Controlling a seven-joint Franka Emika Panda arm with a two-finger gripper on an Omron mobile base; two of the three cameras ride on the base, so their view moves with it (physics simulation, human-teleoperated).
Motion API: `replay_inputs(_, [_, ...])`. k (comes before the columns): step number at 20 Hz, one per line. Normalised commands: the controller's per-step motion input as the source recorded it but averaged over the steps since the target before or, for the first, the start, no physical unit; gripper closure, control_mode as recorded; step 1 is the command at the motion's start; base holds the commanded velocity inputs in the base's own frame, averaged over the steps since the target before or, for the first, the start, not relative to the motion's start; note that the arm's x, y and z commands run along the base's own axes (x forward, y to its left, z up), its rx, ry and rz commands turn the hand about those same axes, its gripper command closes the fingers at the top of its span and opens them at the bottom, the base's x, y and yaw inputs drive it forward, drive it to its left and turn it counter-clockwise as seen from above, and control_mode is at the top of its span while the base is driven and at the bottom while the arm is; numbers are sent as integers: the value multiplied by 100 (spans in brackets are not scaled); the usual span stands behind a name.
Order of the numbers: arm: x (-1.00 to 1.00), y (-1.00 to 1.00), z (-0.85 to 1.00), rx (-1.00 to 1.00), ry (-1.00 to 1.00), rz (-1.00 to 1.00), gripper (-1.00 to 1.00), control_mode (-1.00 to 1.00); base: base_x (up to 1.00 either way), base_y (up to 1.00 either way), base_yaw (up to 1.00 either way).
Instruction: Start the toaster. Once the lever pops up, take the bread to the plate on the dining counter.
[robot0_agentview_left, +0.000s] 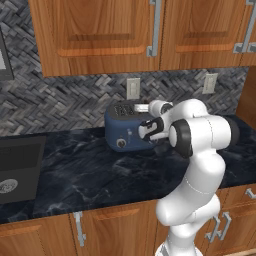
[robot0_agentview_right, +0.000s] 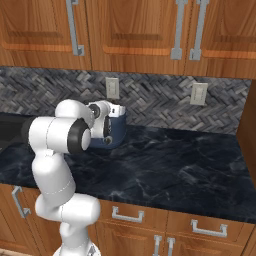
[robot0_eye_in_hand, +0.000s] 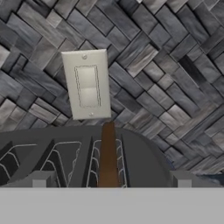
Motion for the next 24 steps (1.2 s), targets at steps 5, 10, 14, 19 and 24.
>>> replay_inputs(5, [0,0,-5,0,1,0,-100,-100,0,0,0])
replay_inputs(10, [2,0,-2,0,1,0,-100,-100,0,0,0])
replay_inputs(14, [1,0,0,0,3,0,-100,-100,0,0,0])
replay_inputs(19, [1,2,0,0,1,0,-100,-100,0,0,0])
replay_inputs(24, [0,0,0,0,0,0,100,-100,0,0,0])
